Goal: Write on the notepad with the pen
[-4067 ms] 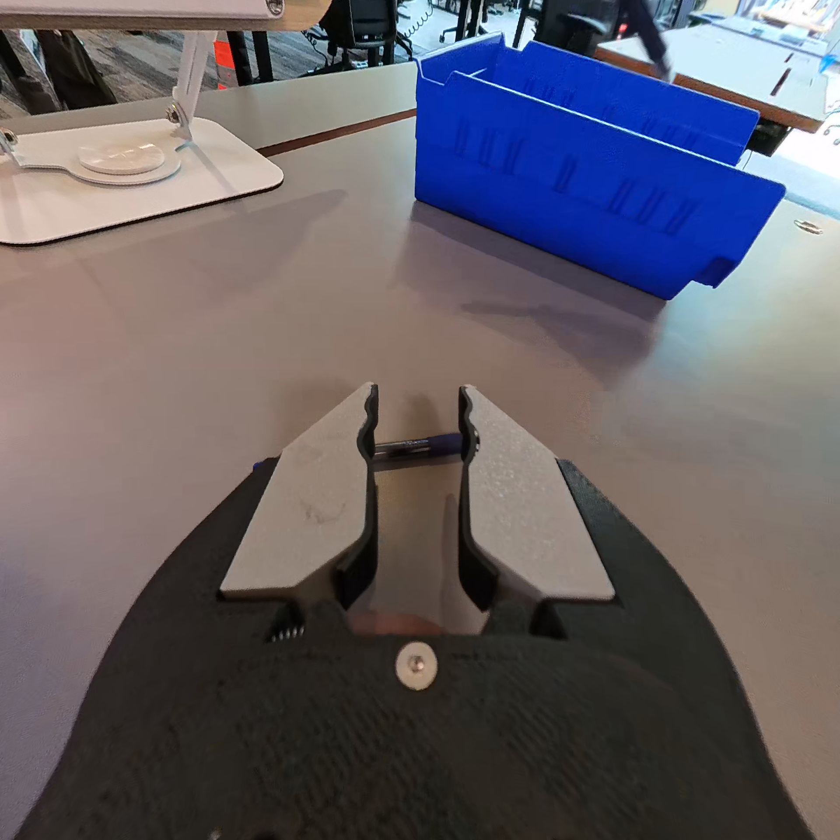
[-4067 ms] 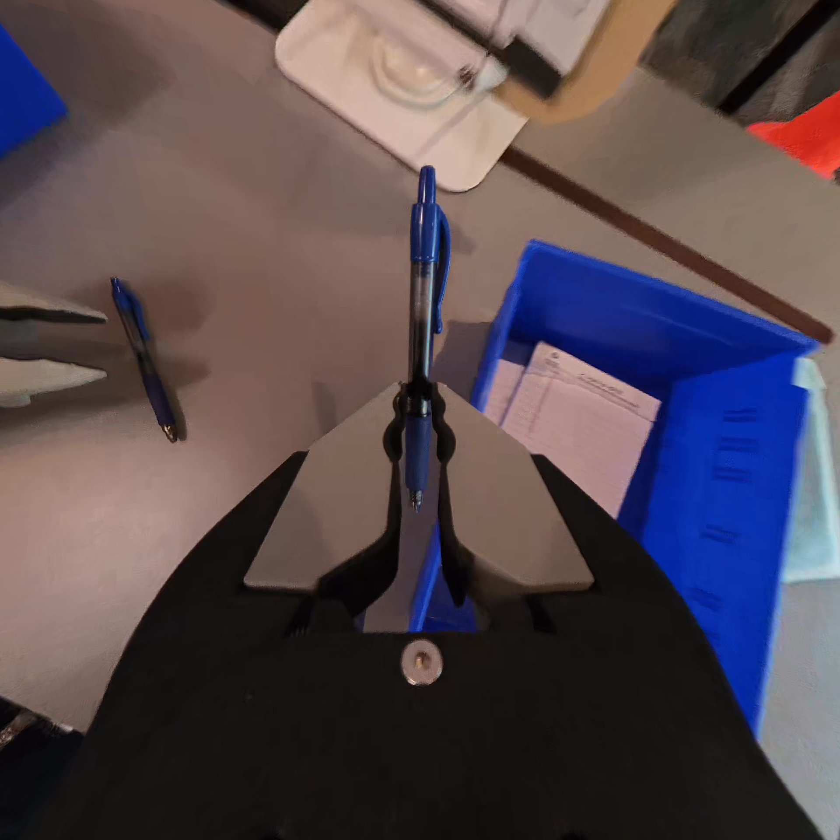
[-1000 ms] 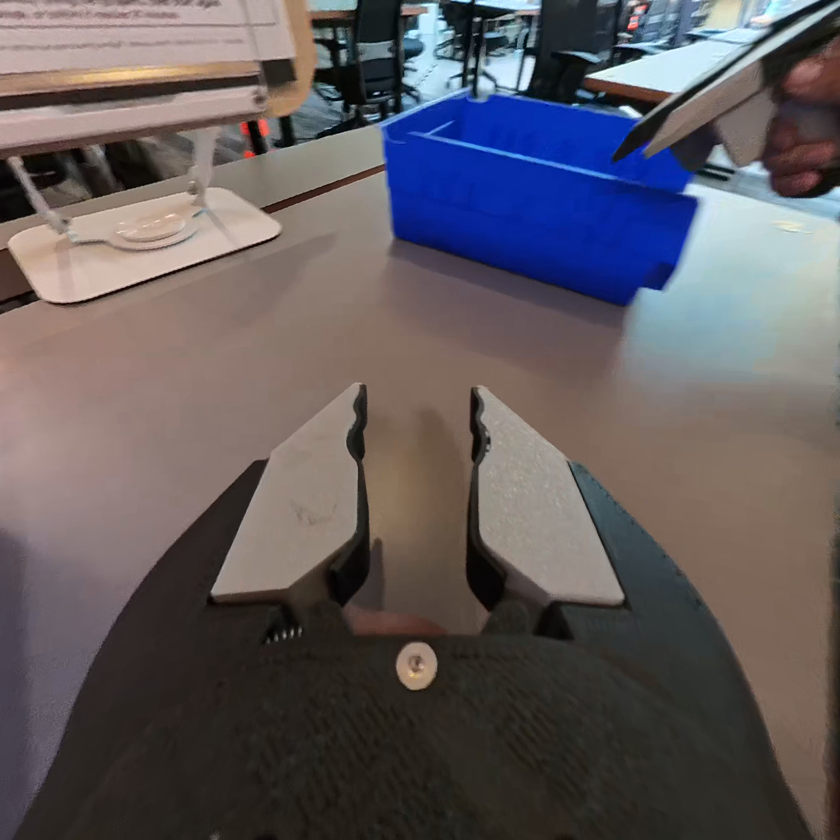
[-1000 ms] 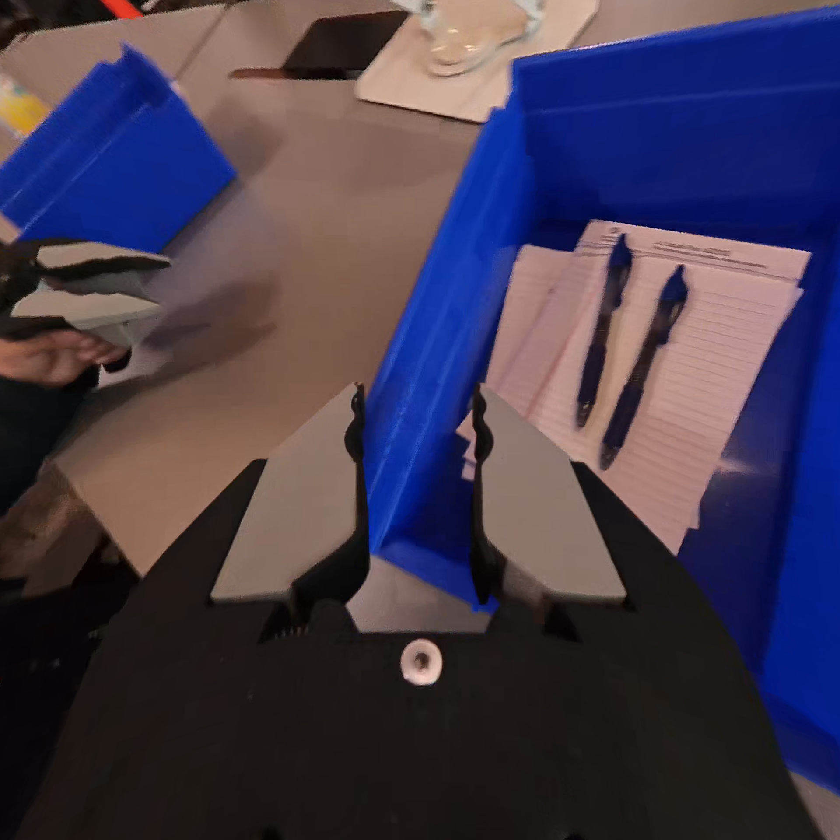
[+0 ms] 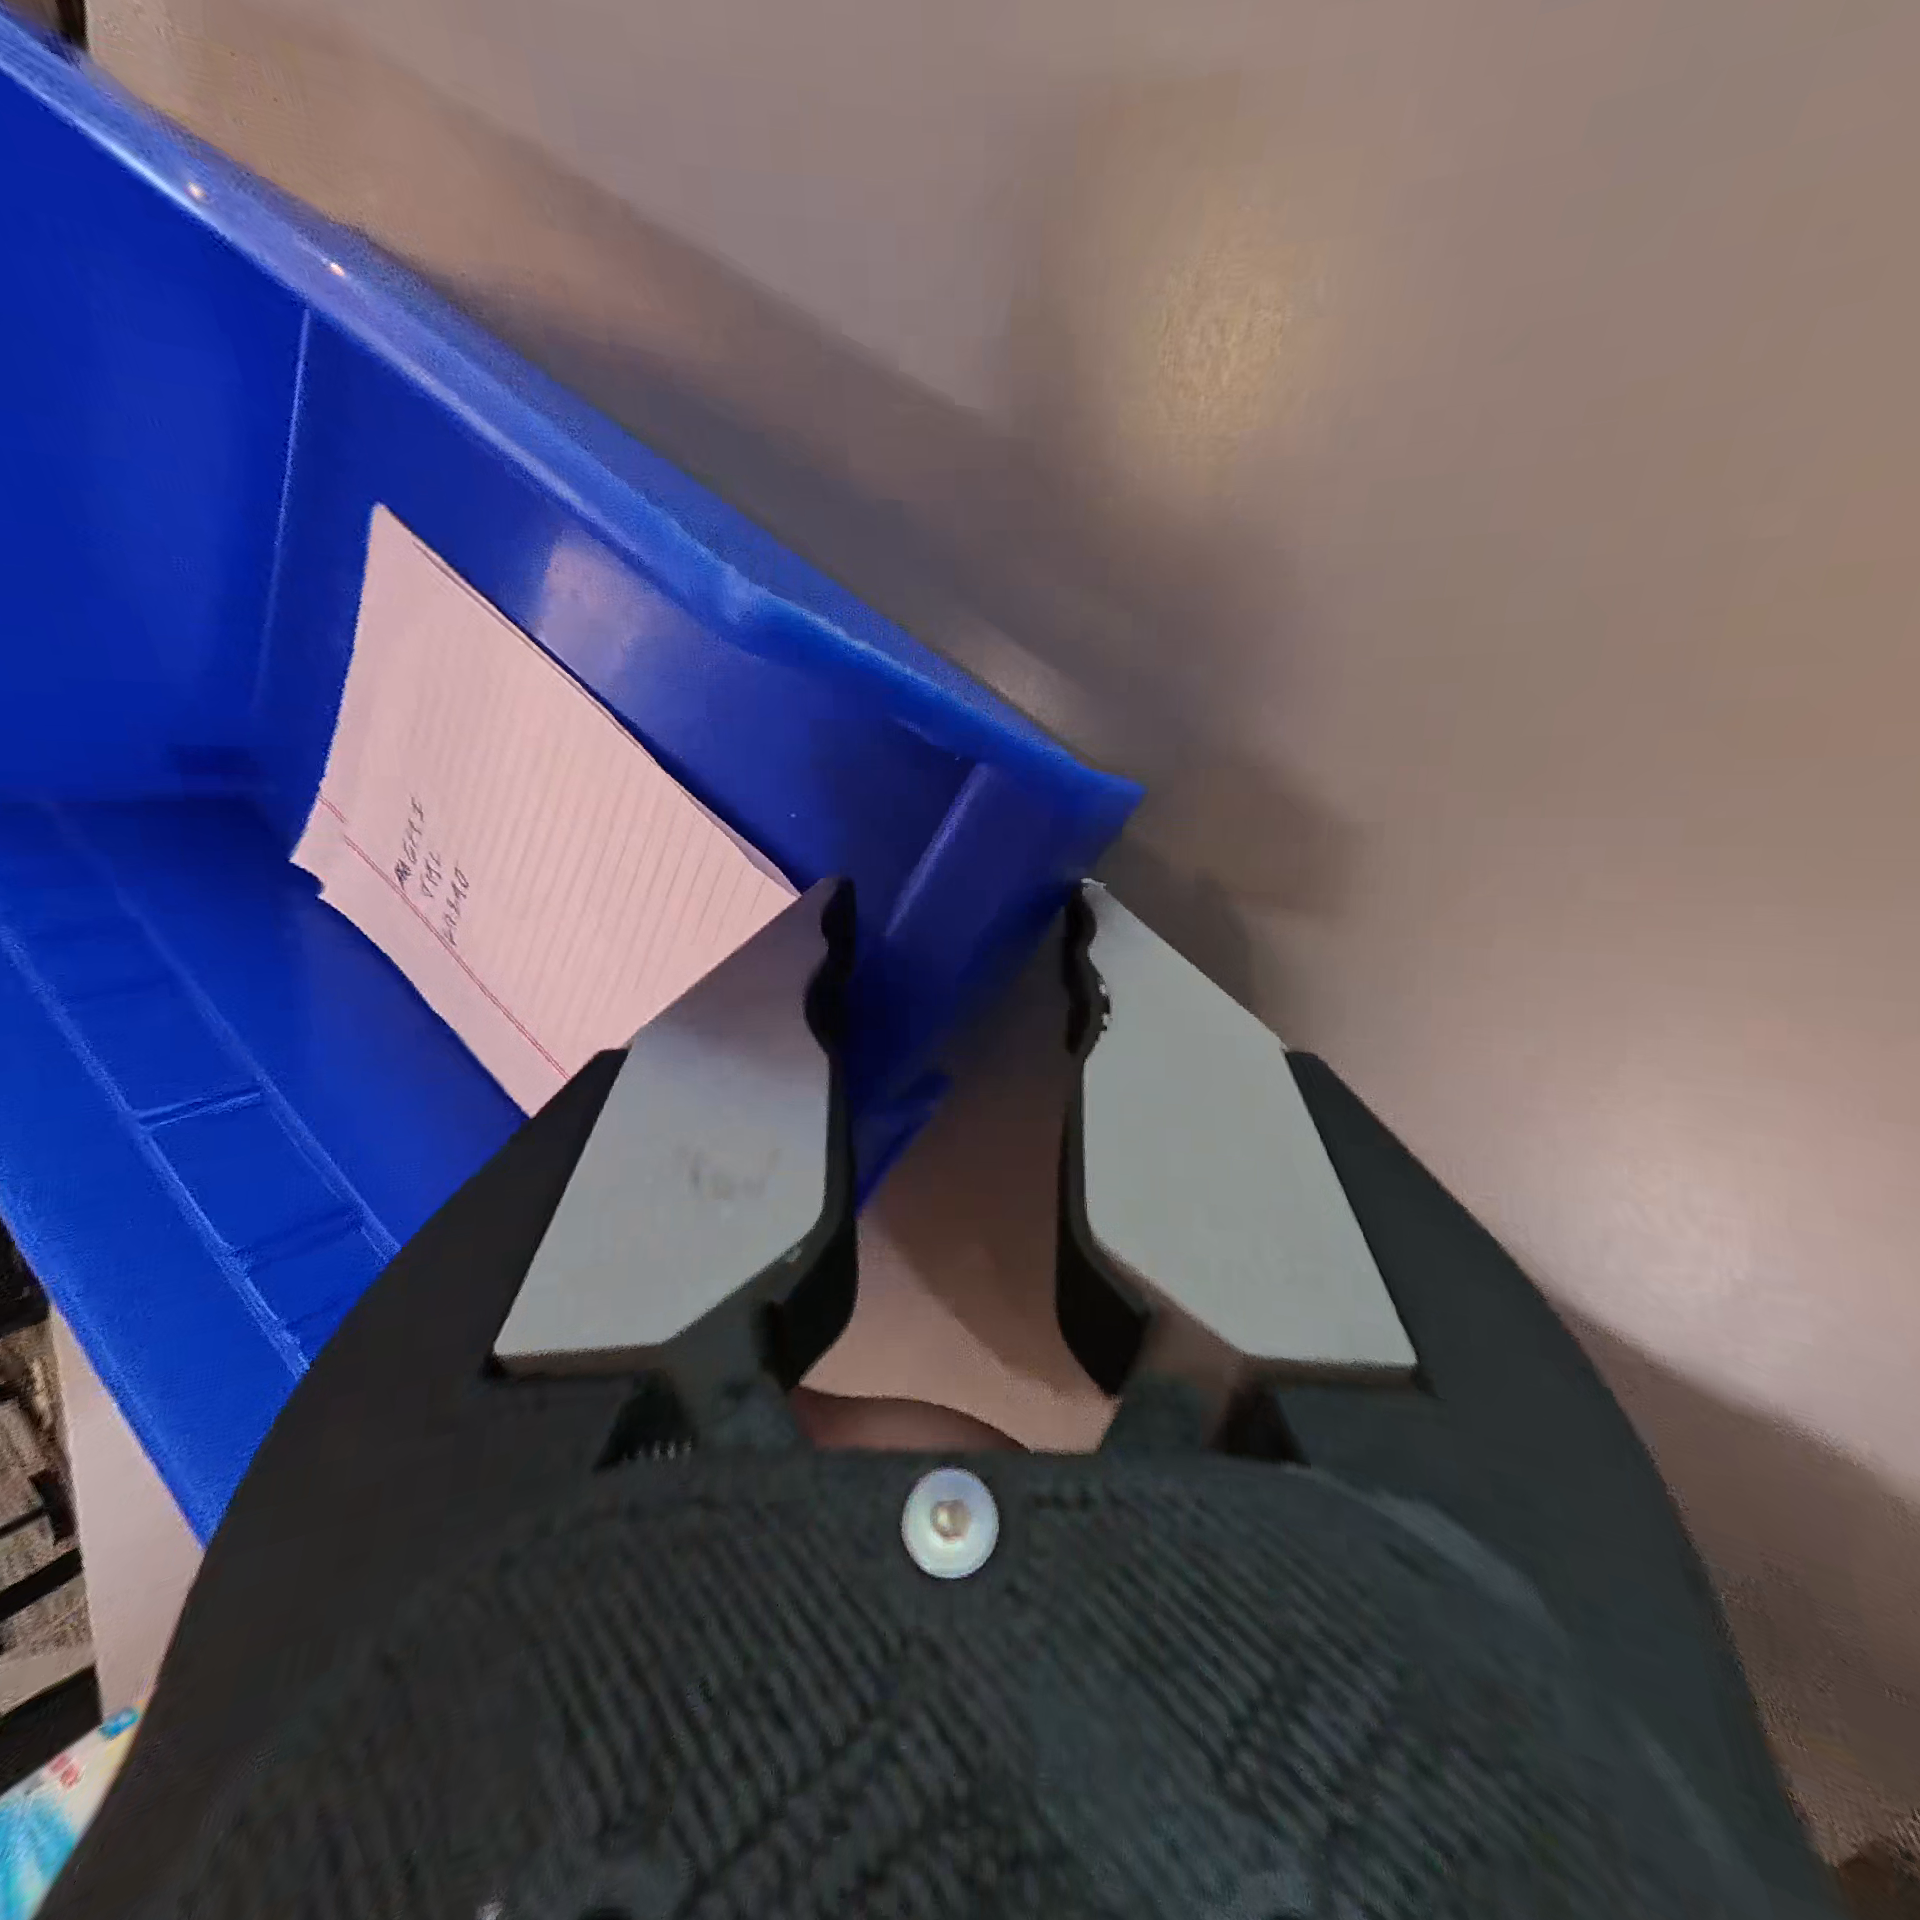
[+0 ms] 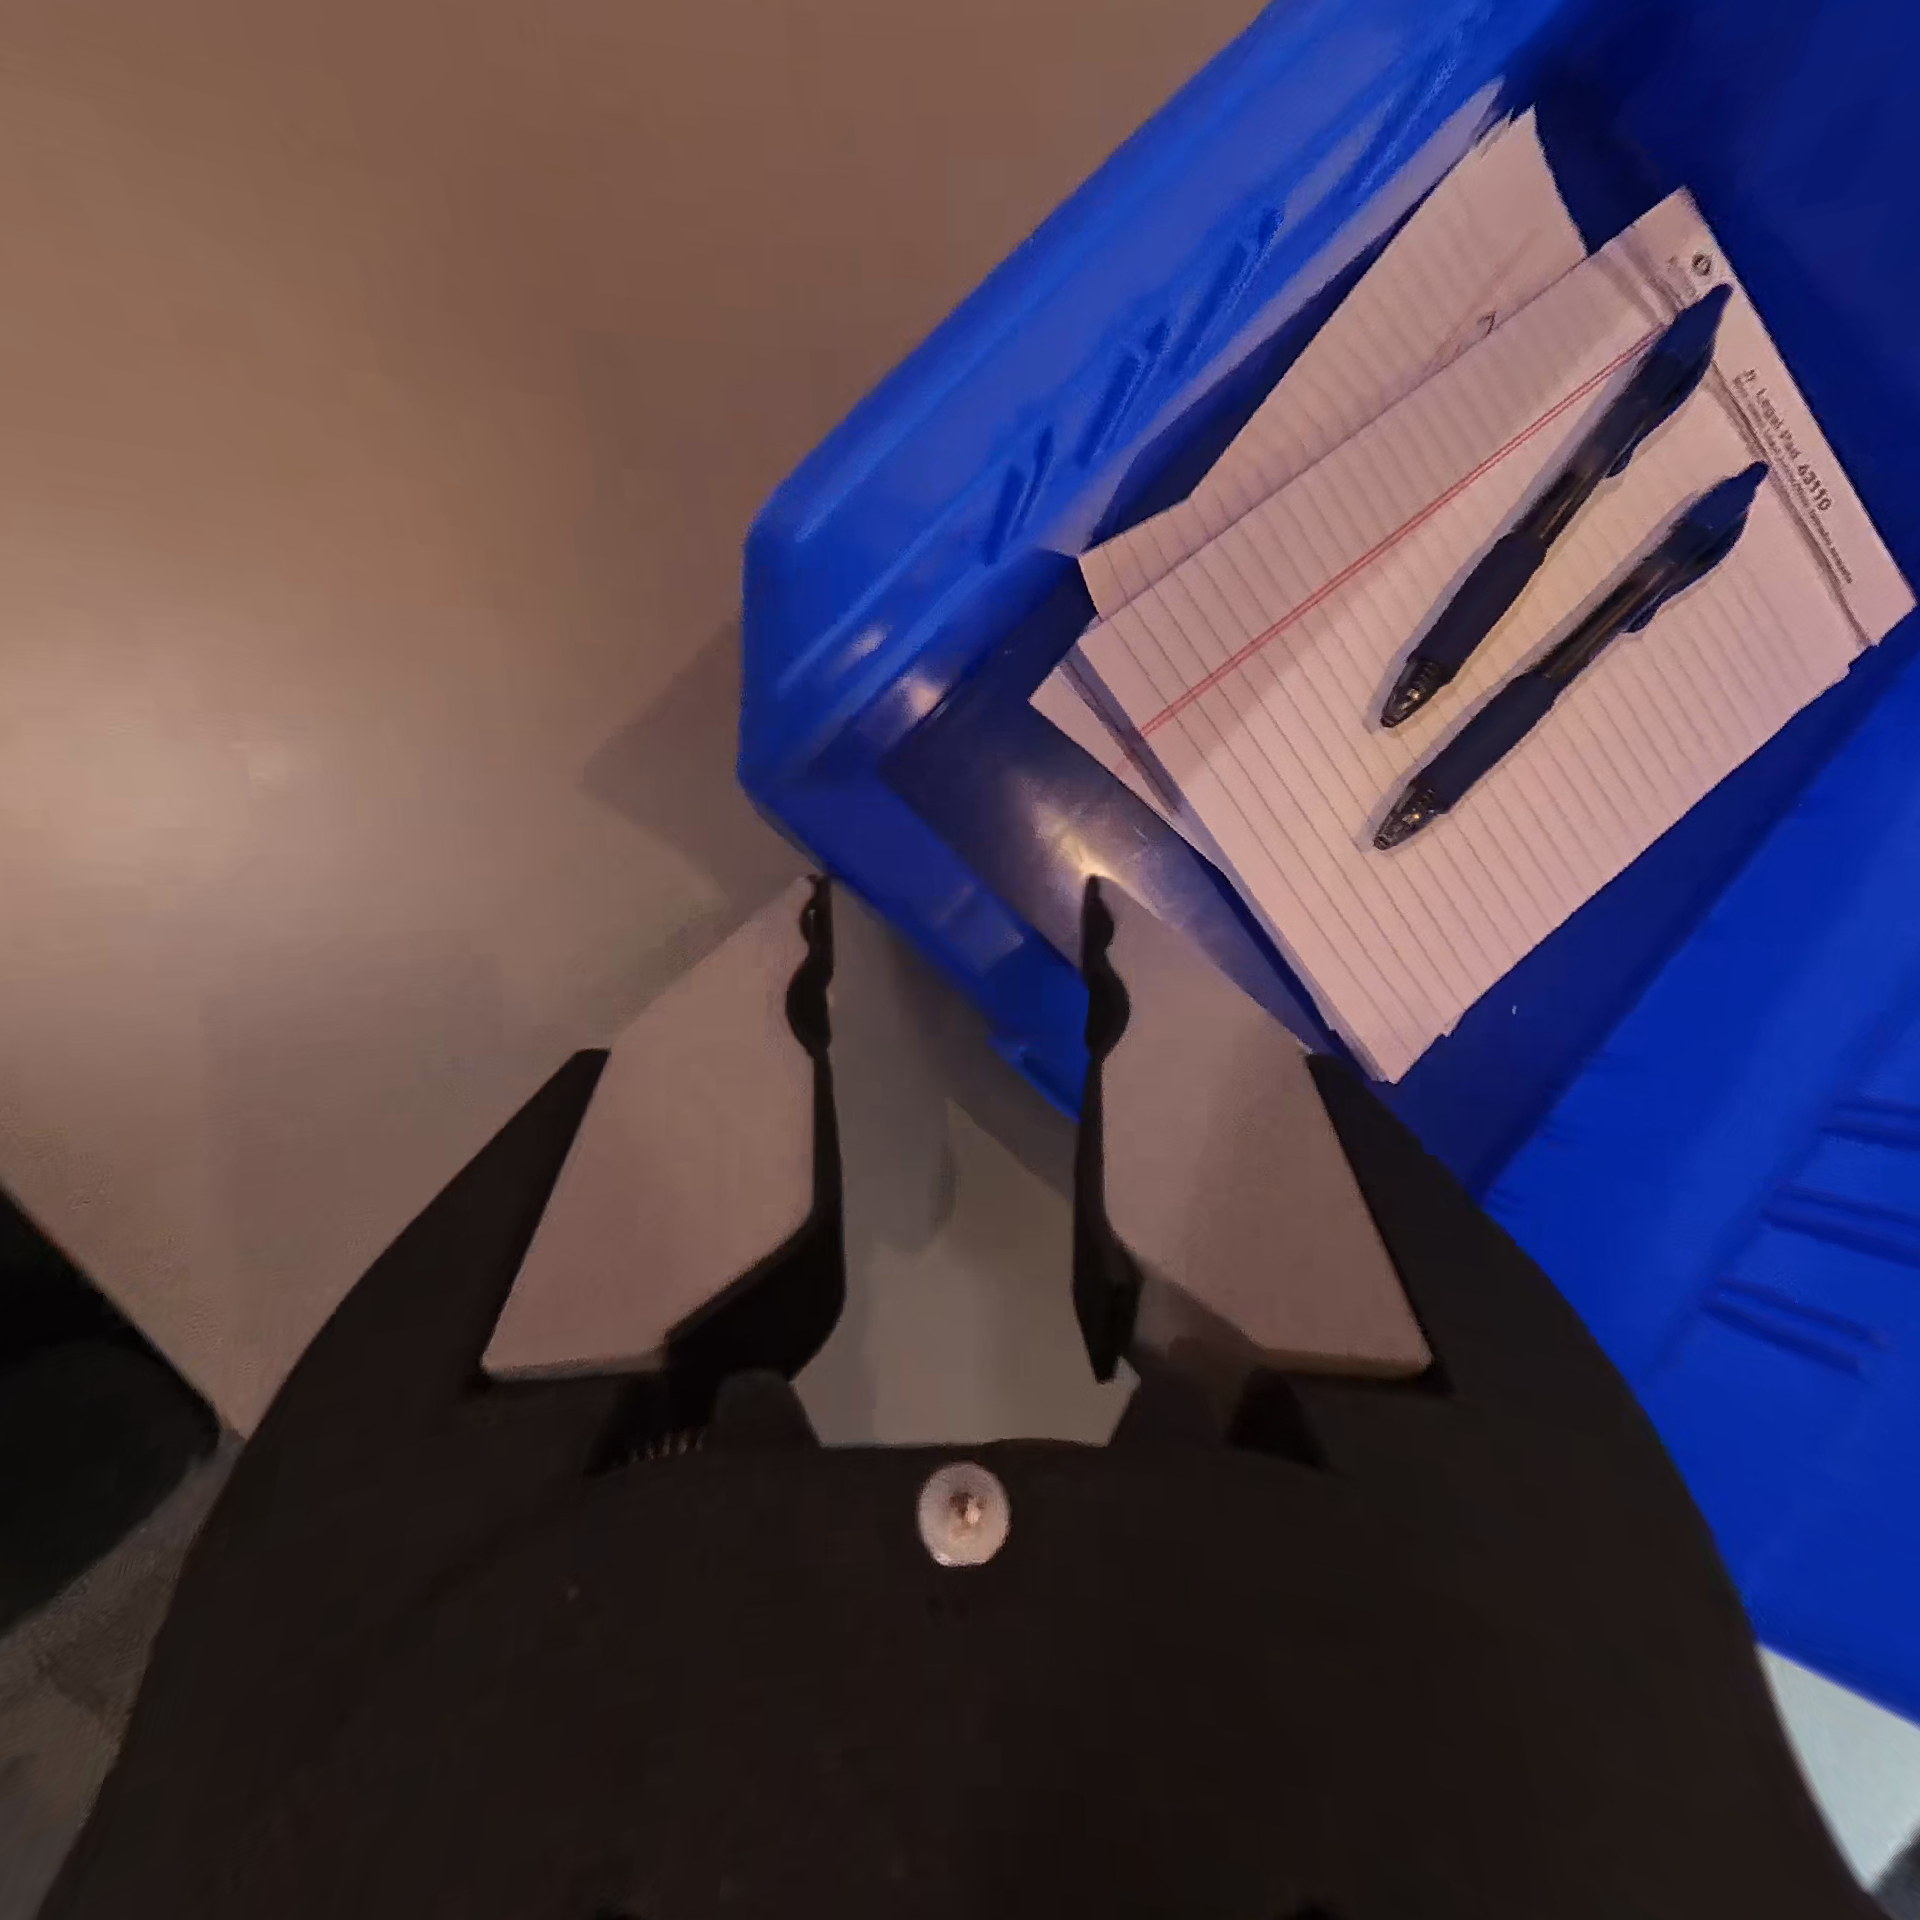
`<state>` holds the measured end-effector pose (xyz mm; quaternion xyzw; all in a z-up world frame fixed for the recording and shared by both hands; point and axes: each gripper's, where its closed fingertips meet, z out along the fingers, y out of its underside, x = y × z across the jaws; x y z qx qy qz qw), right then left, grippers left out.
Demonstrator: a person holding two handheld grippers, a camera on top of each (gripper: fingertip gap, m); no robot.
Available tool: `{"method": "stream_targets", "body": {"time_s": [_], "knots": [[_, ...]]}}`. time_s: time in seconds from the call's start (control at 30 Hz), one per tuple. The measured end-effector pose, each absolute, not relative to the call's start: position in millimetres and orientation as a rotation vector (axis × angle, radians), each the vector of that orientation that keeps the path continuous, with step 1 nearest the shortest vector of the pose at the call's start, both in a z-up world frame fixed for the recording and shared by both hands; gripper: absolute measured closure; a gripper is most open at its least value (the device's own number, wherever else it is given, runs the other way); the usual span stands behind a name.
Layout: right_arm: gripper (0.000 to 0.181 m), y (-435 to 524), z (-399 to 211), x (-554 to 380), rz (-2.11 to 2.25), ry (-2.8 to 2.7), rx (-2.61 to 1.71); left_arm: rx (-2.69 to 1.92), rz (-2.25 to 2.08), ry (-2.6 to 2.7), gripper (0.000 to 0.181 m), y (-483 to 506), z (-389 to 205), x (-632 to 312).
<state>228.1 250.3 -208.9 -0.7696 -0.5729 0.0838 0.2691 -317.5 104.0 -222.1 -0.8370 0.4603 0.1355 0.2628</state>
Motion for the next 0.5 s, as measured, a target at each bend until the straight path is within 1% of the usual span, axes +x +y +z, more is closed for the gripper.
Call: {"method": "stream_targets", "body": {"time_s": [0.23,0.5], "knots": [[0.143,245,-214,224,0.232,-1.658,-2.045,-2.323,0.350,1.182,0.150,103,-216,-298],[0.153,210,-213,188,0.205,-1.754,-1.975,-2.163,0.008,0.901,0.157,117,-152,-268]]}}
